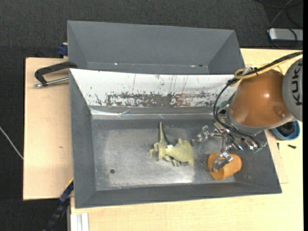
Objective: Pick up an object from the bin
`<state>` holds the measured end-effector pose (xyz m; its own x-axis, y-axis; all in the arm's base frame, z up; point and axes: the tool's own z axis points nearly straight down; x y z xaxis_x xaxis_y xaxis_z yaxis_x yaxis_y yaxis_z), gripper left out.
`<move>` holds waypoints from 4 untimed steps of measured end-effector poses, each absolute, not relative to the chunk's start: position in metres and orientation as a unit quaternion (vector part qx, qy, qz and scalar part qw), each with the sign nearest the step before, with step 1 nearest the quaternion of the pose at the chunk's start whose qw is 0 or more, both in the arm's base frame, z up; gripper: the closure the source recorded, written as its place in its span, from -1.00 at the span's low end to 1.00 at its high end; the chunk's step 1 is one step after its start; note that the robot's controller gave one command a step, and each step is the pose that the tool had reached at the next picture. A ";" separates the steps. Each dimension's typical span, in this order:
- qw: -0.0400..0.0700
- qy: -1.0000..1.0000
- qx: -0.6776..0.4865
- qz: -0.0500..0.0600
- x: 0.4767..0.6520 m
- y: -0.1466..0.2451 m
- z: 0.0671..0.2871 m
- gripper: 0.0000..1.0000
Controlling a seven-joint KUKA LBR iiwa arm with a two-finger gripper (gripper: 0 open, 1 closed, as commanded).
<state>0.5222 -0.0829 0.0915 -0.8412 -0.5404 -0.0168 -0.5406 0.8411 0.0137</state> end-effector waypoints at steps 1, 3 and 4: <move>0.014 0.959 -0.282 -0.002 0.526 -0.093 0.094 1.00; 0.006 0.952 -0.305 0.000 0.543 -0.002 0.072 -1.00; 0.006 0.953 -0.302 -0.001 0.543 -0.006 0.073 1.00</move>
Offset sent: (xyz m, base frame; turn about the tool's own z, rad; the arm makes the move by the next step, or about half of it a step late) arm 0.0000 0.0000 0.0000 0.0000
